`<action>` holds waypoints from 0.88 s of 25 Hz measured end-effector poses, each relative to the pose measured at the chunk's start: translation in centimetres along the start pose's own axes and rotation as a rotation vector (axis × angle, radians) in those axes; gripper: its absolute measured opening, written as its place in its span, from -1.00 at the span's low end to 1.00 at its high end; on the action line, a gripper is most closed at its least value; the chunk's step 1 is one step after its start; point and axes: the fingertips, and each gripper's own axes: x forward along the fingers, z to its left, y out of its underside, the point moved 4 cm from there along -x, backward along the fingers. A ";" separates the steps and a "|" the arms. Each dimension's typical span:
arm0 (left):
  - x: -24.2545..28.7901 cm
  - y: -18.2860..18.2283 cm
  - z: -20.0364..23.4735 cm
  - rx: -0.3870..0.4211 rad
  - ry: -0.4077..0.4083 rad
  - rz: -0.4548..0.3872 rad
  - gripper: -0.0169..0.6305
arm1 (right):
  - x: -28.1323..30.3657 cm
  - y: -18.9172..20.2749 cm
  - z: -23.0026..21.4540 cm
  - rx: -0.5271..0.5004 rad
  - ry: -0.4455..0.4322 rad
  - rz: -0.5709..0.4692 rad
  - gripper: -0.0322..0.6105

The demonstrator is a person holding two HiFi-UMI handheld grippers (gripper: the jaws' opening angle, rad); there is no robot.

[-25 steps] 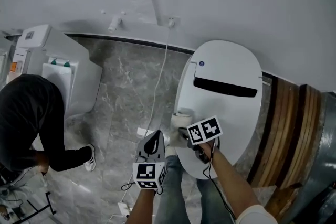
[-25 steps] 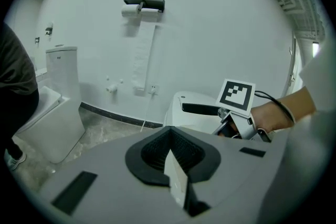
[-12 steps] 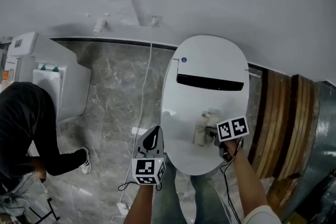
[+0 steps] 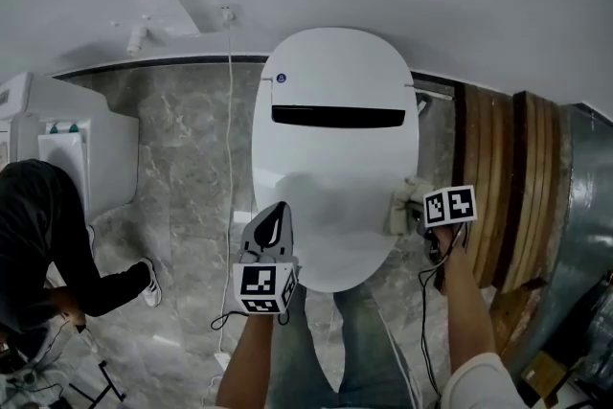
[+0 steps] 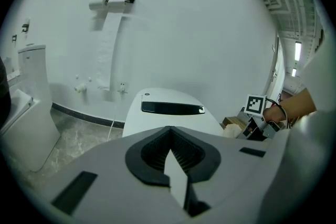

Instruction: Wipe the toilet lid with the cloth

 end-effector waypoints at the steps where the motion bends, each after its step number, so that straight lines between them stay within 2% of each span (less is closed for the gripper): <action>1: -0.2 0.1 0.2 0.000 -0.004 0.002 -0.91 | -0.2 0.1 0.3 -0.013 0.002 -0.010 -0.61; 3: -0.7 0.2 1.0 -0.003 -0.020 0.002 -0.91 | -0.8 0.4 2.5 -0.049 -0.036 -0.036 -0.61; 6: -1.8 0.4 3.1 -0.010 -0.050 0.000 -0.91 | -0.5 1.4 9.5 -0.085 -0.208 -0.050 -0.61; 8: -2.7 0.7 4.7 -0.019 -0.074 0.004 -0.91 | 0.9 2.6 15.3 -0.124 -0.313 -0.018 -0.61; 11: -4.2 1.0 7.1 -0.027 -0.105 0.007 -0.91 | 4.2 4.5 23.7 -0.199 -0.409 0.056 -0.61; 13: -4.9 1.1 8.4 -0.027 -0.113 0.007 -0.91 | 6.4 5.3 27.9 -0.241 -0.433 0.097 -0.61; 16: -5.7 1.4 9.5 -0.017 -0.102 0.012 -0.91 | 8.7 5.9 31.0 -0.270 -0.403 0.132 -0.61; 19: -6.2 1.9 9.9 -0.015 -0.090 0.024 -0.91 | 9.6 6.2 30.8 -0.260 -0.354 0.131 -0.61; 22: -6.0 2.1 9.5 -0.029 -0.085 0.023 -0.91 | 9.0 6.5 28.5 -0.218 -0.339 0.123 -0.61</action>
